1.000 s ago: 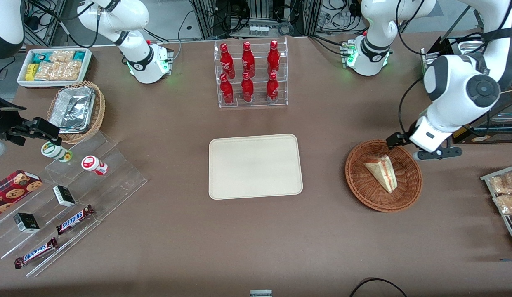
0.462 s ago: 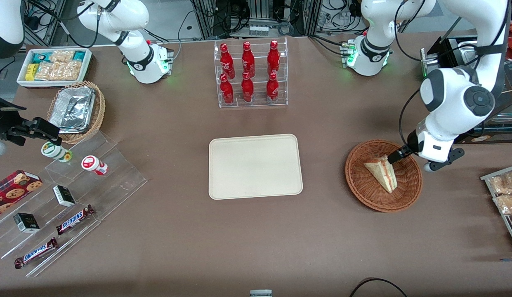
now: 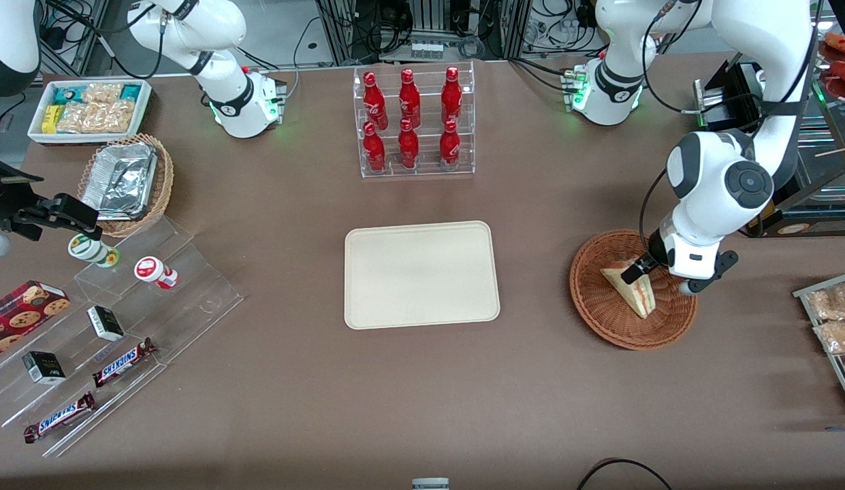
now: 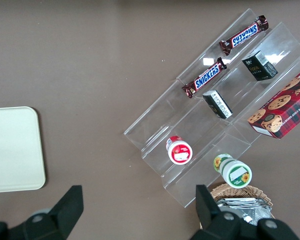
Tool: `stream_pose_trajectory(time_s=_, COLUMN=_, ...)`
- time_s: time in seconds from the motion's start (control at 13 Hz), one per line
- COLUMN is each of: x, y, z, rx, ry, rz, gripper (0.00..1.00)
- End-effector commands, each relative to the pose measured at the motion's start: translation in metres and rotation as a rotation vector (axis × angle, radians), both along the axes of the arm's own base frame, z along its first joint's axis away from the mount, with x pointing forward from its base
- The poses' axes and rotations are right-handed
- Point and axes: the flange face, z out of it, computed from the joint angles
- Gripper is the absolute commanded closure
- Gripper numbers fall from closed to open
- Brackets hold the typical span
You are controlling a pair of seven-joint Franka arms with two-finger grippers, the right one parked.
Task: Place sandwich from basket to tray
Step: 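Lower the open left gripper around the wrapped sandwich and close it, then lift the sandwich out of the basket and carry it toward the tray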
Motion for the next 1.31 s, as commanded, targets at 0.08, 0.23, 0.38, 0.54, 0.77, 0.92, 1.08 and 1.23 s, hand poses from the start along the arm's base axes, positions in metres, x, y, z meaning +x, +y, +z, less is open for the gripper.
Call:
stream_pose_trajectory(time_s=0.08, x=-0.001, y=-0.003, z=-0.017, rx=0.018, ry=0.011, rz=0.01, gripper=0.0)
stream_pose_trajectory(time_s=0.23, x=0.0, y=-0.003, z=-0.023, rx=0.017, ry=0.014, rz=0.017, gripper=0.0)
stream_pose_trajectory(time_s=0.38, x=0.001, y=-0.002, z=-0.031, rx=0.015, ry=0.013, rz=0.024, gripper=0.0)
stream_pose_trajectory(time_s=0.54, x=0.001, y=-0.002, z=-0.043, rx=0.014, ry=0.021, rz=0.048, gripper=0.0)
stream_pose_trajectory(time_s=0.77, x=0.001, y=-0.002, z=-0.052, rx=0.013, ry=0.026, rz=0.07, gripper=0.04)
stream_pose_trajectory(time_s=0.92, x=0.0, y=-0.002, z=-0.056, rx=0.013, ry=0.034, rz=0.093, gripper=0.48)
stream_pose_trajectory(time_s=1.08, x=-0.001, y=-0.002, z=-0.054, rx=0.015, ry=0.043, rz=0.087, gripper=0.92)
stream_pose_trajectory(time_s=1.23, x=-0.004, y=-0.007, z=-0.044, rx=0.03, ry=0.07, rz=0.049, gripper=1.0)
